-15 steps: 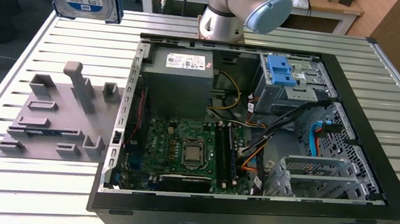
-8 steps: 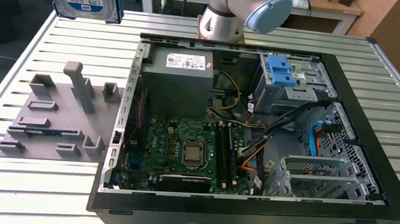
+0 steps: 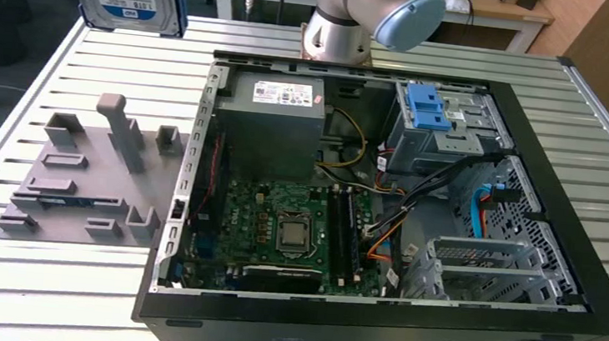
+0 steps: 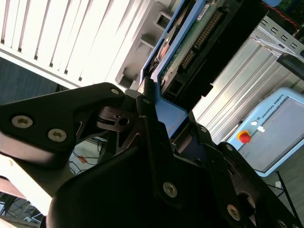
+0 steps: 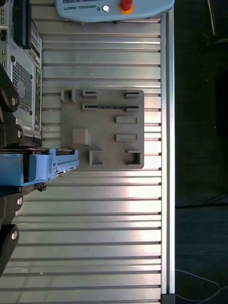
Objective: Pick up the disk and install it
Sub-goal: 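Pick up the disk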
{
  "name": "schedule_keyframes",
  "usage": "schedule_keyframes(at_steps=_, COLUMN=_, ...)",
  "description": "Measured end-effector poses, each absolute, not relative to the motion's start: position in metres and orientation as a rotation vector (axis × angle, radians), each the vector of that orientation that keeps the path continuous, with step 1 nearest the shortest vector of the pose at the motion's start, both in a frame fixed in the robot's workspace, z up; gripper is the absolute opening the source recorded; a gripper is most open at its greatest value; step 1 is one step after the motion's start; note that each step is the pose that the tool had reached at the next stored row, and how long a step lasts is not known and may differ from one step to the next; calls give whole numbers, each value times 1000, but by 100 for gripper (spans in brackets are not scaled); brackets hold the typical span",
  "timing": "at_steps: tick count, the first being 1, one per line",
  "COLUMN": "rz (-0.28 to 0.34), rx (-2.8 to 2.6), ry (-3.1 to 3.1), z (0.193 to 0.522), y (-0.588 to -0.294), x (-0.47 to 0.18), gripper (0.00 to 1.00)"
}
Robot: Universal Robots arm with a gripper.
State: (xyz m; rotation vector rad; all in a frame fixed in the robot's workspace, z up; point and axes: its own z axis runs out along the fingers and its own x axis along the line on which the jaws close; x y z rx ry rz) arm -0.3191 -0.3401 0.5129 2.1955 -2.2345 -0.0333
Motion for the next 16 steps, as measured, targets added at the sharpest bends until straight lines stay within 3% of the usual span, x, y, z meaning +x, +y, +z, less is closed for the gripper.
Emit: schedule_keyframes(at_steps=16, rz=-33, rx=2196, ry=-2235, z=513, y=-365, x=-315, gripper=37)
